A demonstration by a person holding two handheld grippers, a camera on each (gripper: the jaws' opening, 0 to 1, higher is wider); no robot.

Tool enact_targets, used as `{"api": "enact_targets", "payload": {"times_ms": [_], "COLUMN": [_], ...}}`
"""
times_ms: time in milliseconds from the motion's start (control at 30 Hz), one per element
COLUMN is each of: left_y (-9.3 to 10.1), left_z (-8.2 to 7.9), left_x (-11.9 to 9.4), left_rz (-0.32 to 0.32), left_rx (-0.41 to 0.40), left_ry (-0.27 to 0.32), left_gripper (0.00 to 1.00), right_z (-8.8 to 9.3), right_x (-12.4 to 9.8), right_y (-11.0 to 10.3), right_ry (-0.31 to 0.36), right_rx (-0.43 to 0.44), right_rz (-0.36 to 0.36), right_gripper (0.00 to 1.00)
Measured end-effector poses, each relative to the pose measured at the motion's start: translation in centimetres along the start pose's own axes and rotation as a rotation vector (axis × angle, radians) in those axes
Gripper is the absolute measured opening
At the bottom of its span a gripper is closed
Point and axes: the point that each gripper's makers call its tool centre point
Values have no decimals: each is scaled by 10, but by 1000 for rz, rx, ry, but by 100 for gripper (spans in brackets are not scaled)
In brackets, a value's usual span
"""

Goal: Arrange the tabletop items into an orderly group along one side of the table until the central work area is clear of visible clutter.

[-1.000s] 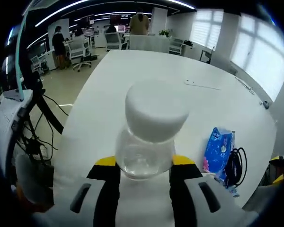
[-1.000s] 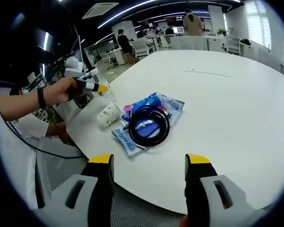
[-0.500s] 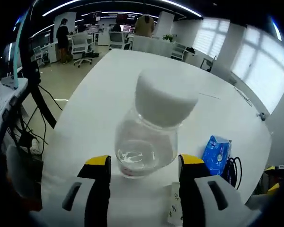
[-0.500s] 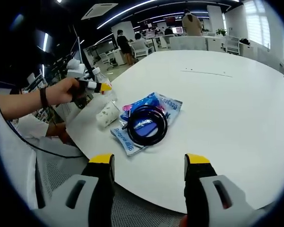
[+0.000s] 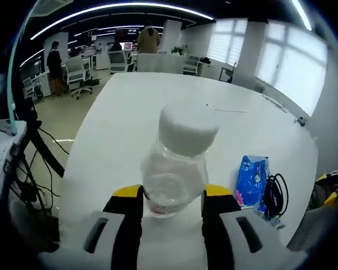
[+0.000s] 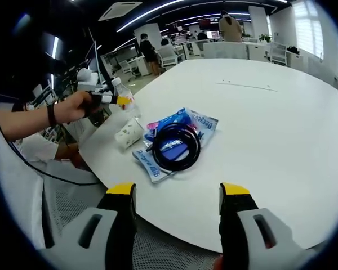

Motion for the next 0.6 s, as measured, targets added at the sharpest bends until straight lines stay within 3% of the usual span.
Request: {"api": "enact_targets", "payload": {"times_ms": [467, 600], "left_y": [-1, -1], "left_z": [-3, -6], "left_x": [6, 2], "left_rz": [-25, -22], "left_rx": [-9, -54], "left_ry": [-25, -3], "left_gripper": [40, 41], "right_z": [-3, -2], "right_x": [1, 1], "right_y": [-4, -4], "right_ry": [-1, -5], "right_rx": [-9, -12], "right_rz": [-5, -13], "right_gripper": [58, 59]}}
Point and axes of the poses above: the point that each gripper's makers call its tool centre point, and the gripper's own axes: x roughly forward along the fingers, y roughly to its right, z roughly out of its underside, and after that the axes turned 11 degrees about y, right-handed
